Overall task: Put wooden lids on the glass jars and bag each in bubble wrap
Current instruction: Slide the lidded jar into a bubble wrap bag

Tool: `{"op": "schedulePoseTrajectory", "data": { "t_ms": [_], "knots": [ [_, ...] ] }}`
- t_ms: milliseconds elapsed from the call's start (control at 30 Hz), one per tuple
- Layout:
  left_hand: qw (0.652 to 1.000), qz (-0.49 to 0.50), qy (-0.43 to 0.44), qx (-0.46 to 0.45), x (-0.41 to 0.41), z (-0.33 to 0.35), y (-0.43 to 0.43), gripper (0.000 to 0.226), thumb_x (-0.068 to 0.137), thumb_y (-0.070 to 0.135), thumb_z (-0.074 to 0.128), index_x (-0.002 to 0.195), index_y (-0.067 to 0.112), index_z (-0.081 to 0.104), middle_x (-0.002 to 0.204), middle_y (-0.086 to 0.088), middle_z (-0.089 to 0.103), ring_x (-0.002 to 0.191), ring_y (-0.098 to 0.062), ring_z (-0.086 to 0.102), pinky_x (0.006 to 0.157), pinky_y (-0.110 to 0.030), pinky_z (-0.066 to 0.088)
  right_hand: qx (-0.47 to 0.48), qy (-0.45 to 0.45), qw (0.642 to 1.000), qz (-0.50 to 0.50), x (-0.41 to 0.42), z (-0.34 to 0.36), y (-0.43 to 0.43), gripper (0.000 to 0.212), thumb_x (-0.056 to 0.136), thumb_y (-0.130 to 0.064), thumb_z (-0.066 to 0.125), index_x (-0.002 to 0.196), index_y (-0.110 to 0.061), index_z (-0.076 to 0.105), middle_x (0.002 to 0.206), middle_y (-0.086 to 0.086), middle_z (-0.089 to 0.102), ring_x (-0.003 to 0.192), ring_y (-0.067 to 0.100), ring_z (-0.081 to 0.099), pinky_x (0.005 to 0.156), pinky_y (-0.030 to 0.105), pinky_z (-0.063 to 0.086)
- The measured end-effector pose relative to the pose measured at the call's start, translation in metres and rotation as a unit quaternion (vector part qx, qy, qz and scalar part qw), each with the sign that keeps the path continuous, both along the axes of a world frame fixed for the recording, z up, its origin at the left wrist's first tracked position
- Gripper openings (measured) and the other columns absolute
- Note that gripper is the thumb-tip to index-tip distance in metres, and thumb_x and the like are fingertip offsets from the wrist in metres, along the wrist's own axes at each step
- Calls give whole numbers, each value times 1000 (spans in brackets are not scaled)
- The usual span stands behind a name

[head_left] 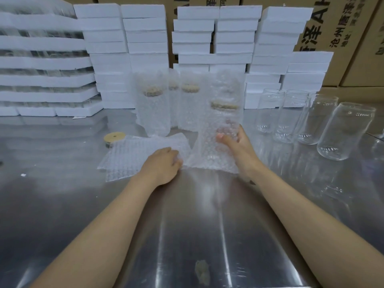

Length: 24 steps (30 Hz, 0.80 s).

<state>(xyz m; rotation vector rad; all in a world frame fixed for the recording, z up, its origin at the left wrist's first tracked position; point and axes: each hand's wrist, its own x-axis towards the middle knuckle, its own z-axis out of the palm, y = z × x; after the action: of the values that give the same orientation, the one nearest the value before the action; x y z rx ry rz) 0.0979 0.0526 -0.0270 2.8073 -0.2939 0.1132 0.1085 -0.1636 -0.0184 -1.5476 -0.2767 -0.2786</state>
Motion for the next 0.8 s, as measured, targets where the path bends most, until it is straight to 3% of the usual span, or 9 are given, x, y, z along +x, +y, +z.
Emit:
{"op": "schedulePoseTrajectory", "data": {
  "t_ms": [167,233,300,367,400,500,567,667,800],
  "knots": [
    [982,148,18,119,-1,12,14,36,99,23,36,132,16,49,138,-8,46,124,-31,44,106,-42,33,-40,3,999,11,-1,-2,-7,61,63,-52,74,118,-40,51,118,-14,66,114,3,61,101,31,47],
    [977,167,-45,124,-3,16,14,34,97,19,43,130,14,53,135,-9,51,123,-31,46,106,-40,33,-58,0,998,27,-3,-1,-6,60,64,-50,74,118,-38,51,113,-18,67,111,0,61,95,22,46],
    [987,77,-137,-43,-5,20,8,36,100,24,47,133,11,52,135,-6,53,123,-25,49,104,-29,36,-67,5,996,56,-3,1,-5,60,64,-42,75,117,-31,52,111,-17,67,110,2,61,96,23,45],
    [951,-82,-70,-291,-15,29,-10,45,99,34,47,138,13,47,132,7,54,118,-8,52,99,-10,37,-53,15,994,97,-1,2,-8,52,66,-25,73,115,-24,54,111,-10,67,111,11,61,100,31,44],
    [927,-148,-27,-343,-20,30,-19,48,96,38,49,139,17,45,132,12,54,117,0,52,98,-9,38,-43,23,992,118,-1,2,-9,51,68,-17,69,117,-20,54,114,-4,66,113,16,61,101,35,45],
    [908,-180,-12,-379,-23,24,-32,55,87,42,59,136,21,46,131,10,57,119,-2,54,100,-23,43,3,48,983,175,-3,3,-13,60,76,-16,67,133,-10,50,126,9,64,117,27,61,96,38,51],
    [893,-151,-18,-424,-19,24,-28,46,85,35,63,126,15,54,126,3,61,117,-12,57,102,-33,44,44,65,980,185,-4,5,-12,78,73,-37,78,138,-6,48,133,15,60,122,30,59,99,41,50],
    [874,-124,-14,-470,-16,26,-25,24,88,15,65,110,7,61,111,-4,65,105,-18,61,98,-30,46,117,66,979,154,-4,8,-9,106,54,-57,87,135,1,51,130,18,62,119,31,61,95,38,52],
    [857,-77,-46,-508,-16,24,-31,10,87,9,66,96,6,63,95,-2,65,86,-8,60,82,-17,48,202,53,967,144,-4,5,-4,85,75,-49,74,134,6,50,133,23,58,122,35,57,102,47,48]
  ]
}}
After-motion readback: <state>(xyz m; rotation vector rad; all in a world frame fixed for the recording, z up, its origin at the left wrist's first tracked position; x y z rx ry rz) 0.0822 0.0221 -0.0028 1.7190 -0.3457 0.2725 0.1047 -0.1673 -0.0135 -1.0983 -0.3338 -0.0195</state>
